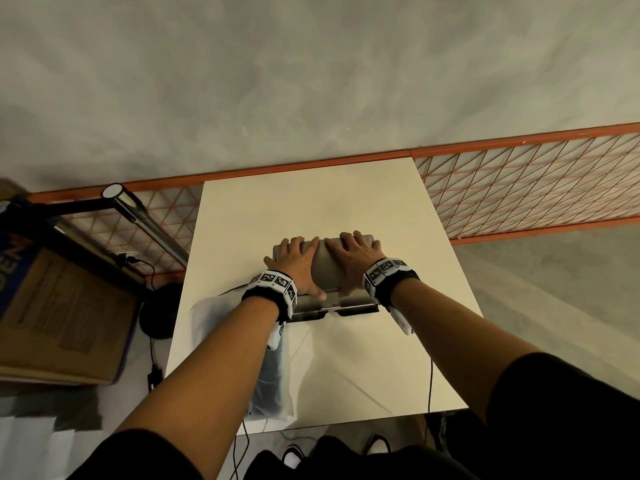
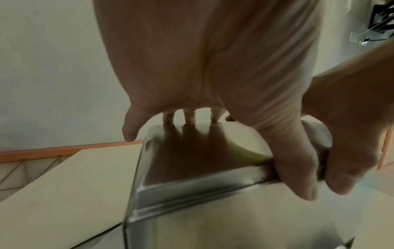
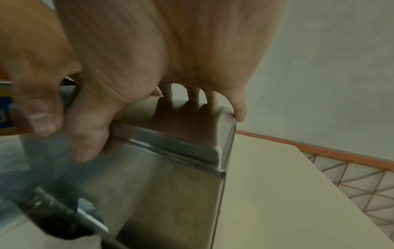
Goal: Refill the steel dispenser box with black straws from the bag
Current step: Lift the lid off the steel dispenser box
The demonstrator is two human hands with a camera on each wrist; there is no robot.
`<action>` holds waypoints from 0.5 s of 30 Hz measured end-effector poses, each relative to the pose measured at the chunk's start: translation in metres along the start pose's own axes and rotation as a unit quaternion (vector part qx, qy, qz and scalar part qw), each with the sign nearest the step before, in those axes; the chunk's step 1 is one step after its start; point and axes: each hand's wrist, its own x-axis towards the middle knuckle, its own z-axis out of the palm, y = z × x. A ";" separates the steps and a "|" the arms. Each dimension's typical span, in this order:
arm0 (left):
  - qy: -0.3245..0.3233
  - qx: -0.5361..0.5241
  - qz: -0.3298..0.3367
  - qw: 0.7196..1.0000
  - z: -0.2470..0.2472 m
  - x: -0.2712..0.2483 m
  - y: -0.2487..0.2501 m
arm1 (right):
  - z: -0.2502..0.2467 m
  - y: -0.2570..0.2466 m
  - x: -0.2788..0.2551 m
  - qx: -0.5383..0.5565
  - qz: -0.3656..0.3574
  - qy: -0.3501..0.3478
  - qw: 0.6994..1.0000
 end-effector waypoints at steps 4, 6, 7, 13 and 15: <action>0.015 -0.010 0.004 1.000 0.002 0.001 -0.001 | 0.001 0.001 0.000 0.007 -0.002 0.015 1.000; 0.019 -0.013 0.008 1.000 0.002 0.001 -0.001 | 0.000 0.002 0.000 0.012 -0.001 0.014 1.000; 0.020 -0.013 0.011 1.000 0.002 0.001 -0.002 | 0.000 0.002 0.001 0.015 -0.001 0.014 1.000; 0.031 -0.003 0.021 0.999 0.002 0.002 -0.004 | 0.002 0.003 0.000 0.030 0.000 0.023 0.999; 0.033 0.000 0.021 0.999 0.002 0.002 -0.005 | 0.002 0.003 0.000 0.031 -0.001 0.027 0.999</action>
